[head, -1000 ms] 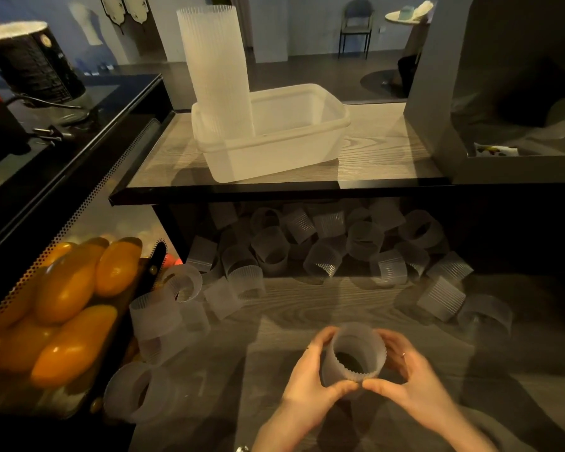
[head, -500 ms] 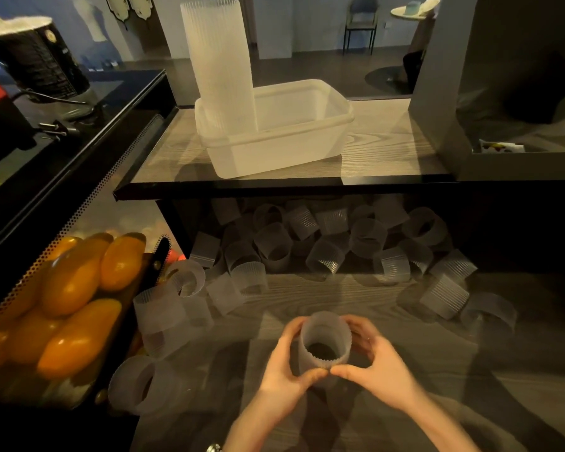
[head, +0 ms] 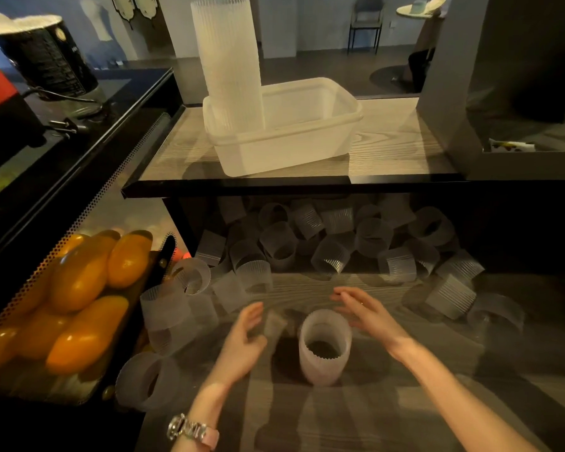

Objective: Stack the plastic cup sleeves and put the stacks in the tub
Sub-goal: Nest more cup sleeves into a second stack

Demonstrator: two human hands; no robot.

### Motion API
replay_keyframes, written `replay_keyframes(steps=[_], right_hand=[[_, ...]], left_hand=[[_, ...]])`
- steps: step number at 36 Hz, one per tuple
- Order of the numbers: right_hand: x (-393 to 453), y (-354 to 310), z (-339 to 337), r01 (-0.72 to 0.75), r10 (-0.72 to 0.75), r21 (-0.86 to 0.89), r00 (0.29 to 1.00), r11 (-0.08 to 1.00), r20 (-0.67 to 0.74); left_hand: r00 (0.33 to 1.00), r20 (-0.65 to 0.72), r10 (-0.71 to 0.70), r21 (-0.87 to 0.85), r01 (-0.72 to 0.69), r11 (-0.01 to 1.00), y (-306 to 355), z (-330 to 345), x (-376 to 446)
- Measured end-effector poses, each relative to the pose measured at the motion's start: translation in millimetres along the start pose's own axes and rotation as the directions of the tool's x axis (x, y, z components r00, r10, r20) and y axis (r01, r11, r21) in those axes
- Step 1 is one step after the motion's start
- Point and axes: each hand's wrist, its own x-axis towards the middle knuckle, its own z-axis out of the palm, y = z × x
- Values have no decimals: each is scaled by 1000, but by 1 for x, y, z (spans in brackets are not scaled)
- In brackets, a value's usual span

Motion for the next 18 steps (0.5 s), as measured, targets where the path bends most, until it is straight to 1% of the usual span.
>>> replay_keyframes(steps=[2,5,9,12,14,18], right_hand=[[18,1,5,-33,34,-42,999,999,42],[44,0,17,-129,132,-55,989,990,69],[72,-3,34,-254,252,-6,958,967,136],[82,-11,47,-311,315,-46,940,949,130],[81,-15,53,-332,334,-39,934,943,127],[53,-29,53,-264,234,126,949,956,212]], left_hand=[[995,-100,-30,9,31,999,-4,-5,14],[981,-179,-68,24,73,997,-7,-11,32],[977,-198,-81,119,106,987,-5,-14,49],[974,-206,-98,186,138,973,0,-13,57],[973,-217,-80,221,129,967,3,-13,60],[980,-199,-14,301,75,951,3,-12,65]])
